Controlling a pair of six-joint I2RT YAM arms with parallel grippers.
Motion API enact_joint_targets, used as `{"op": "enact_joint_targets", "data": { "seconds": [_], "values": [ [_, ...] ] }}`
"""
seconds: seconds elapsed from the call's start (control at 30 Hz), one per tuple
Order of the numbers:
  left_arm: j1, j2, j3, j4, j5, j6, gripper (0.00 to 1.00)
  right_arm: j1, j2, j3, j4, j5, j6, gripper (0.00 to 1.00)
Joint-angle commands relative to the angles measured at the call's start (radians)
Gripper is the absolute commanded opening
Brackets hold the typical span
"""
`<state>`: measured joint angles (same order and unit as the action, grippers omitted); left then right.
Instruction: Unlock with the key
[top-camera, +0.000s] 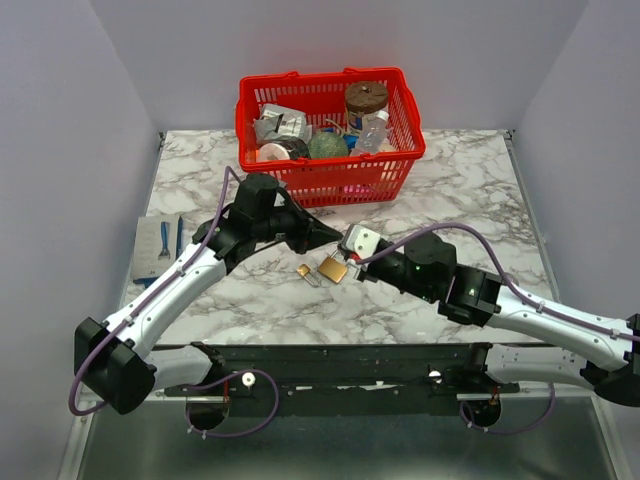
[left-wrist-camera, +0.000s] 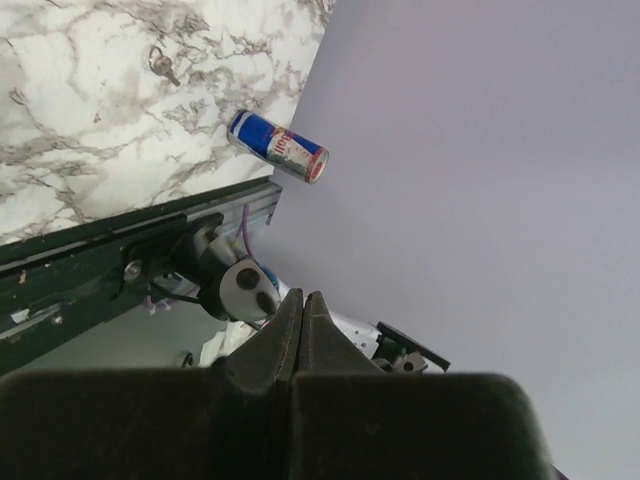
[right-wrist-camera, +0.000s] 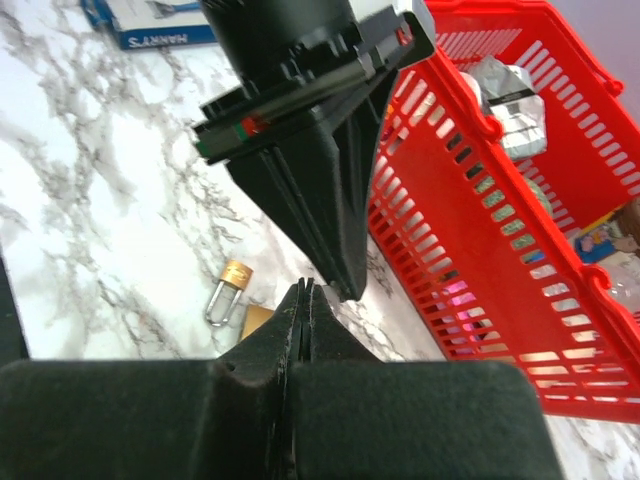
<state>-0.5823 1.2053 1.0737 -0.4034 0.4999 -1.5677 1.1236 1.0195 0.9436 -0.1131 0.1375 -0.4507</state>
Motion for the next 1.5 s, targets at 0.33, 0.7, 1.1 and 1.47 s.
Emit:
{"op": "enact_joint_targets", "data": {
  "seconds": [0.33,0.7,1.1,1.47],
  "values": [
    [0.004,-0.093,-0.084,0.187,-0.208,0.216,0.00,0.016,-0.058,-0.063,0.027,0.106,0.432,0.31],
    [-0.033,-0.151,0.034,0.130,-0.172,0.943,0.00,-0.410,-0.147,-0.166,0.151,-0.484,0.906,0.67],
    [-0.040,-0.323,-0.207,0.590,-0.026,0.799,0.00,-0.455,-0.065,-0.111,0.381,-0.765,1.133,0.78],
    [-0.042,-0.328,-0.221,0.667,0.057,0.713,0.00,-0.453,-0.024,-0.005,0.282,-0.751,1.090,0.63]
  ]
}}
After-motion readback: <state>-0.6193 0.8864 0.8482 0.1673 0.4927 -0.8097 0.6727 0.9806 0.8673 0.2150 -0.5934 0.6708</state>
